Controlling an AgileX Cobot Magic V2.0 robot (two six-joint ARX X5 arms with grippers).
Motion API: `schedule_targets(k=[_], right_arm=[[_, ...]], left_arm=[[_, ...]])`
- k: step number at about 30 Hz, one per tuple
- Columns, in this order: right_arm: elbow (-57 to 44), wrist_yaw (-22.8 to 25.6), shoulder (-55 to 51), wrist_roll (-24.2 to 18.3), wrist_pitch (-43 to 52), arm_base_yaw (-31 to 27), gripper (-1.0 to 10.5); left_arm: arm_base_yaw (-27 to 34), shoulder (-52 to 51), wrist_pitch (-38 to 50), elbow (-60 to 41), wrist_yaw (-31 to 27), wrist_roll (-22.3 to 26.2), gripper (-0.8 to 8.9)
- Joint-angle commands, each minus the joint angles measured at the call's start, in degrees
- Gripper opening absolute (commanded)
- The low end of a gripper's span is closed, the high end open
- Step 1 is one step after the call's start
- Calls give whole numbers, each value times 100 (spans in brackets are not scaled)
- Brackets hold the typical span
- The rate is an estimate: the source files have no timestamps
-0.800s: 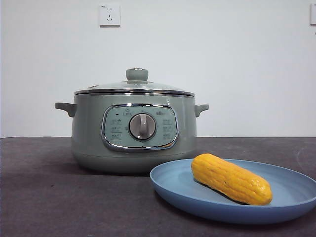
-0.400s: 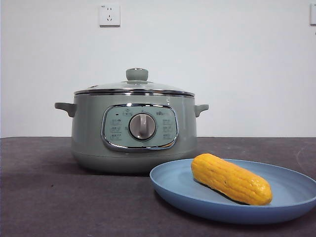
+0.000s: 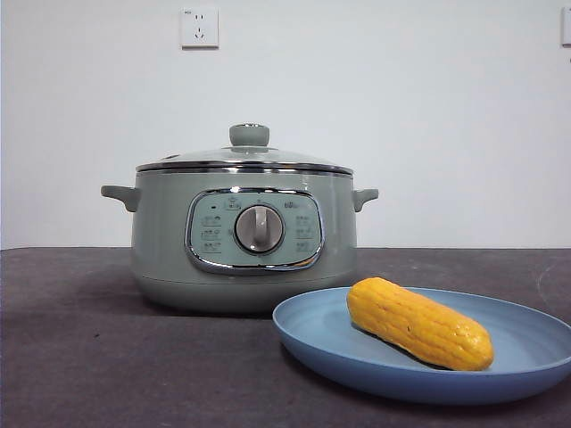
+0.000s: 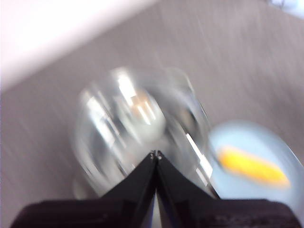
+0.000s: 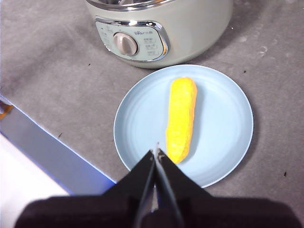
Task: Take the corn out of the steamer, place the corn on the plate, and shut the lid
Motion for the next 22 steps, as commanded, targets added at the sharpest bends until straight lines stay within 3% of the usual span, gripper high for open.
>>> schedule_targets(k=[1,7,17,22], right_arm=[[-44,17,0,-11,24,7,1],[-44,17,0,-11,24,7,1],[-44,17,0,-11,24,7,1],[-44,17,0,-11,24,7,1]], left_arm=[[297,-291,1191,-232,127,343,-4],[1005,-1200,2938,-1403,118,343,-4],[1989,-3191,4072,-4282,42,446,-4],[2275,-4129,4487,-5633,-273,286,-4]])
